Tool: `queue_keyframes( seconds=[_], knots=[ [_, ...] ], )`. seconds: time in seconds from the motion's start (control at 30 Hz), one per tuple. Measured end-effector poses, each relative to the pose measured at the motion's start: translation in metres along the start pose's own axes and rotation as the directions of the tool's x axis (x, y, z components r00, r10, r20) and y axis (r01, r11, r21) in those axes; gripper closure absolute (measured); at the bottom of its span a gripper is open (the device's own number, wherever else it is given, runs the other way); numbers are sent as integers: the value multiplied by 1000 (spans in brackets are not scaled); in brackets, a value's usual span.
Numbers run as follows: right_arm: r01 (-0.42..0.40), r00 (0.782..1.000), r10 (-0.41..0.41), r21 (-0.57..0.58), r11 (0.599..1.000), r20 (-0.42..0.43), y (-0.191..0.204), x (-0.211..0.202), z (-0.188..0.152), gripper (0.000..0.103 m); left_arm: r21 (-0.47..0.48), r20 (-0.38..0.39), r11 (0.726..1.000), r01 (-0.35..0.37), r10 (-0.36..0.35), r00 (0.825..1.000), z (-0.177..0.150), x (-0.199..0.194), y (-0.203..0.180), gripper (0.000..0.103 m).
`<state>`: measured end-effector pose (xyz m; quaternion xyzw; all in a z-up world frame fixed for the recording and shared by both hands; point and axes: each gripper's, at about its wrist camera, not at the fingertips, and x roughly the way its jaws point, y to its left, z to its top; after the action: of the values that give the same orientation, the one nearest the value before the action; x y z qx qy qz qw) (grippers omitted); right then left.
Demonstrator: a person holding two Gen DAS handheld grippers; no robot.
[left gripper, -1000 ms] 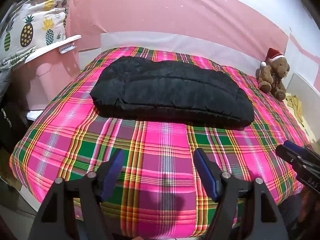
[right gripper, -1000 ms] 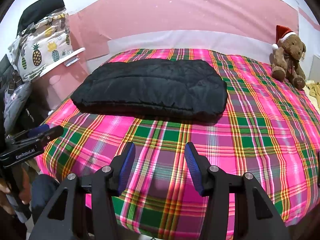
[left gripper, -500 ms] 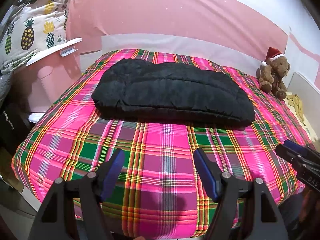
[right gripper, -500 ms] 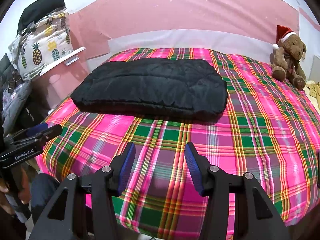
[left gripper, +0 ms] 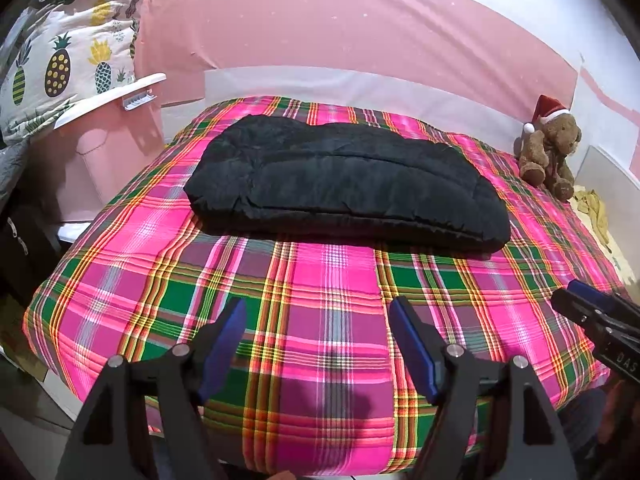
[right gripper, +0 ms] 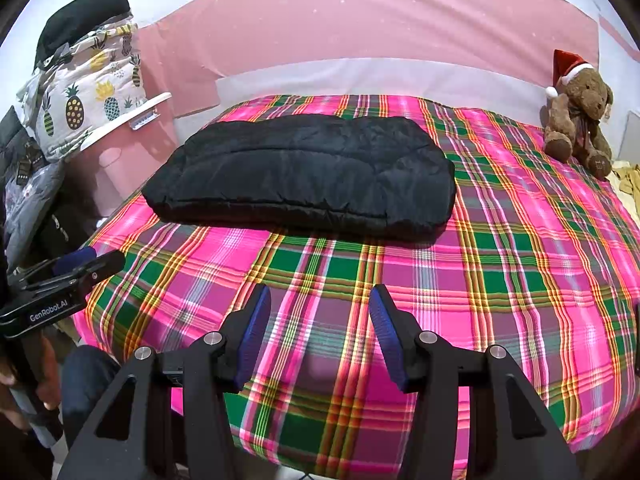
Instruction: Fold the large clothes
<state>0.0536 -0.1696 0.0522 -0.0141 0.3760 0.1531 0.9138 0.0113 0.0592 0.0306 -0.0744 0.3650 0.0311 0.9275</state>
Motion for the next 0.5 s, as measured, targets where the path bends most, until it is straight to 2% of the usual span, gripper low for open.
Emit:
queue_keyframes(
  seconds=[0.37,0.5],
  knots=[
    [0,1000,0,-3,1000,-7,1,1,-2,51,-5,-3,1000,2,-2,1000,-3,1,-2,27],
    [-1,1000,1,-3,1000,-7,0,1,-2,51,1,-2,1000,-18,18,1000,-4,1,-4,27]
  ],
)
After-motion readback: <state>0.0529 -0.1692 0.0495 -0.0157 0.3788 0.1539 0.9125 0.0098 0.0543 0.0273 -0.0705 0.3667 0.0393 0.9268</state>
